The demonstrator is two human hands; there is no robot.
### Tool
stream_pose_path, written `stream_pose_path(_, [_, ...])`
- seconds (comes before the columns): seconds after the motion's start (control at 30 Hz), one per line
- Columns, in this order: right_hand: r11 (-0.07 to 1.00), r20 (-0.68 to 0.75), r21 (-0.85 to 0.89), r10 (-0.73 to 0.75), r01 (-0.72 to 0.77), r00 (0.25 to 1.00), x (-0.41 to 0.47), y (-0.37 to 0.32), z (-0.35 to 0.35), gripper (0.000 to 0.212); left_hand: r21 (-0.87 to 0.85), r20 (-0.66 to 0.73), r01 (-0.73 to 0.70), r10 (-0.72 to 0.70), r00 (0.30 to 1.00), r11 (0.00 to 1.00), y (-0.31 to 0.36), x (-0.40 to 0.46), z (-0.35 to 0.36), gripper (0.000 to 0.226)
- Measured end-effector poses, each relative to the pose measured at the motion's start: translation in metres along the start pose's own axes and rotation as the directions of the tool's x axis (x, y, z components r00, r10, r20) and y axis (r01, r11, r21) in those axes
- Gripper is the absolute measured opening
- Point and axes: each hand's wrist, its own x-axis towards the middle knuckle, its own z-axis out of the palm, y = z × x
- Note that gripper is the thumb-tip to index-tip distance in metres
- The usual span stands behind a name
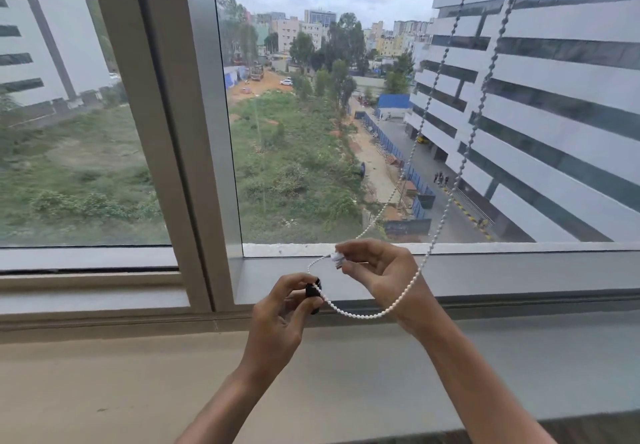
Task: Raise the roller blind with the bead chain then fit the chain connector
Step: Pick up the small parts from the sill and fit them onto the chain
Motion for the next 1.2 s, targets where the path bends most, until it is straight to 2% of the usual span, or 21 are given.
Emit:
stream_pose_path(0.13, [0.992,0.124,-0.12,-0.022,0.037,0.992,-0.003,-0.022,-0.011,0.028,0.006,0.008,-0.03,0.03,1.0,1.0,0.01,-0.003,0.015,0.036])
stream_pose_path(0.33, [0.956,0.217,-0.289,0.007,0.057,0.976,-0.012,-0.047,-0.023,0.024,0.02,-0.027,-0.074,0.074,0.997,0.997,0.031,-0.011,0.03,0.037])
stream_pose_path(0.5, [0.949,0.255,-0.301,-0.01,0.089,0.967,-0.02,-0.055,-0.029,0.025,0.057,-0.056,-0.087,0.09,0.994,0.995,0.041,-0.02,0.039,0.036])
stream_pose_path(0.7, [0.958,0.268,-0.266,-0.038,0.111,0.963,-0.025,-0.055,-0.031,0.025,0.025,-0.069,-0.082,0.084,0.994,0.996,0.051,-0.031,0.043,0.031])
stream_pose_path(0.9, [0.942,0.293,-0.299,-0.058,0.149,0.954,-0.028,-0.057,-0.032,0.027,-0.009,-0.079,-0.045,0.044,0.996,0.999,0.059,-0.035,0.046,0.042])
stream_pose_path(1.2, [0.811,0.413,-0.461,-0.162,0.359,0.896,-0.027,-0.082,-0.031,0.025,0.003,-0.072,-0.011,0.012,0.997,1.0,0.068,-0.034,0.047,0.048])
